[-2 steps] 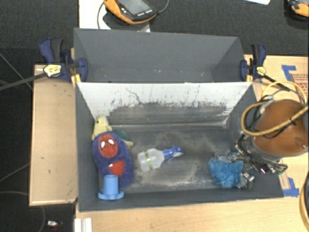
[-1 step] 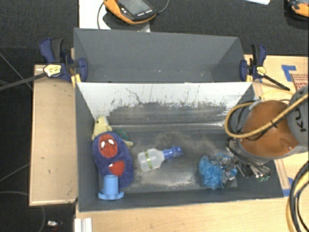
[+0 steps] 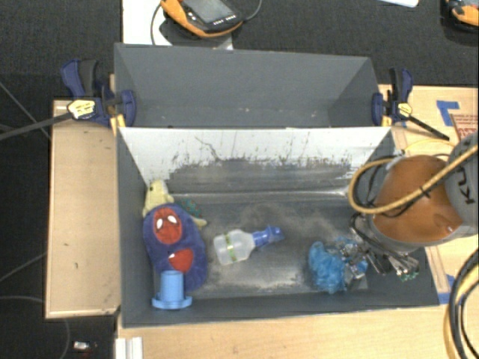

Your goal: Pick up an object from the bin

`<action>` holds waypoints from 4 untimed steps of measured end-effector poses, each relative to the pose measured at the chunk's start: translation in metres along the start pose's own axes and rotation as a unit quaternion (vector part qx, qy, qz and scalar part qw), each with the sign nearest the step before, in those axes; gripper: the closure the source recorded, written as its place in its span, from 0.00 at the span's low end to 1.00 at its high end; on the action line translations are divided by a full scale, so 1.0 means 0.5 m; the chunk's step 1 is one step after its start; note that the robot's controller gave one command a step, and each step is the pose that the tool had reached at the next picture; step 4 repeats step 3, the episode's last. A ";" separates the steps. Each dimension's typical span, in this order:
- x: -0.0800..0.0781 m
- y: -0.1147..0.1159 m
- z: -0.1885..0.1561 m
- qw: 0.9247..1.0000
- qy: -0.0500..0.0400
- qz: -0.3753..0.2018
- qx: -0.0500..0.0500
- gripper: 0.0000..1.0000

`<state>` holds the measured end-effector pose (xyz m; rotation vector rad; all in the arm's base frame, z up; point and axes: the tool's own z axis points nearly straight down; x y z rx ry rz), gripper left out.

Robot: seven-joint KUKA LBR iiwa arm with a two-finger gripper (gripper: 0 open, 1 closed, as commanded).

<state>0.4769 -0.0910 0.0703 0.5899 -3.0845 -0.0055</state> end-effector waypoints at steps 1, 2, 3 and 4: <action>0.000 0.001 -0.036 1.000 -0.001 -0.001 0.000 1.00; 0.000 0.001 -0.199 1.000 -0.002 0.000 0.000 1.00; 0.000 0.002 -0.198 1.000 -0.001 -0.001 0.000 1.00; 0.000 0.002 -0.198 1.000 -0.001 -0.001 0.000 1.00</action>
Offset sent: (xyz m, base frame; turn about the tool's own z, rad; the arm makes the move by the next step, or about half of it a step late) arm -0.0007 0.0003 0.0988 -0.0015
